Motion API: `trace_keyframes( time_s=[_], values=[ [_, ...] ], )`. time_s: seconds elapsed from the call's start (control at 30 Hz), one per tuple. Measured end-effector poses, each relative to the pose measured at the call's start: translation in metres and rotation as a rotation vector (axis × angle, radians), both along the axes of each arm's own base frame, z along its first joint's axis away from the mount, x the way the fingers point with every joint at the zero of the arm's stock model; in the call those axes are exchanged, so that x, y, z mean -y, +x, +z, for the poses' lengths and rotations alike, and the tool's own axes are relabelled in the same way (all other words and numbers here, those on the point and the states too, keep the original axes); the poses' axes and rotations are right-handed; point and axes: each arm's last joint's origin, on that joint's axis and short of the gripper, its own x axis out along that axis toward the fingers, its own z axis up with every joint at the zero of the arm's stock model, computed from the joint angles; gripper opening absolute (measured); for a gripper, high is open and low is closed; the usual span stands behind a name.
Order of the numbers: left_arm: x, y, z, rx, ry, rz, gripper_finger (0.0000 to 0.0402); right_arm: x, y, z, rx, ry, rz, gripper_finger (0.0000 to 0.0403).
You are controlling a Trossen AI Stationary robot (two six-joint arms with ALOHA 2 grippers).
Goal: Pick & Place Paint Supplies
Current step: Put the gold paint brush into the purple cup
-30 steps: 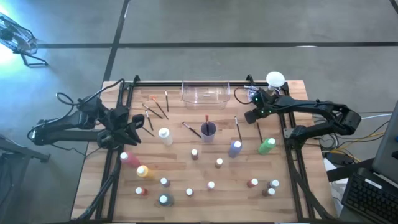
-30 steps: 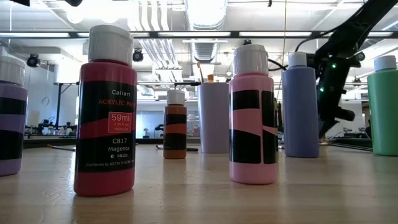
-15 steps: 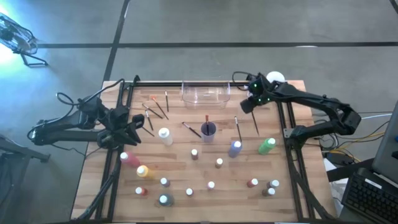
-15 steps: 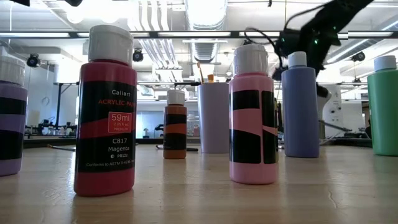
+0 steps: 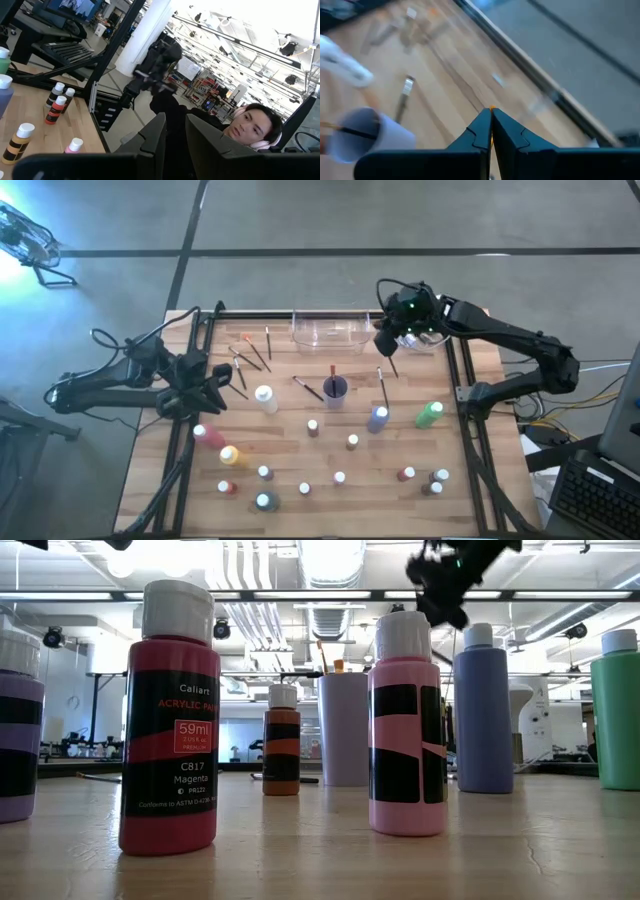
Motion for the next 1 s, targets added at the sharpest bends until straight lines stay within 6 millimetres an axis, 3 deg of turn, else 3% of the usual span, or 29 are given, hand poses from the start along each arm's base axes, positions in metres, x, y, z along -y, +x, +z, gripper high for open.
trace_keyframes(
  time_s=[0.2, 0.47, 0.73, 1.0],
  values=[
    [0.000, 0.000, 0.000, 0.000, 0.000, 0.000, 0.0081, -0.025, 0.015, 0.033, 0.111, -0.120, 0.163, 0.0008],
    [0.000, 0.000, 0.000, 0.001, 0.000, 0.001, 0.0081, -0.059, 0.038, 0.050, 0.363, -0.270, 0.511, 0.0008],
    [0.000, 0.000, 0.000, 0.000, 0.000, 0.000, 0.0081, -0.079, 0.048, 0.043, 0.564, -0.411, 0.673, 0.0008],
    [0.000, 0.000, 0.000, 0.001, 0.000, 0.001, 0.0081, -0.080, 0.050, 0.009, 0.736, -0.516, 0.676, 0.0008]
  ],
)
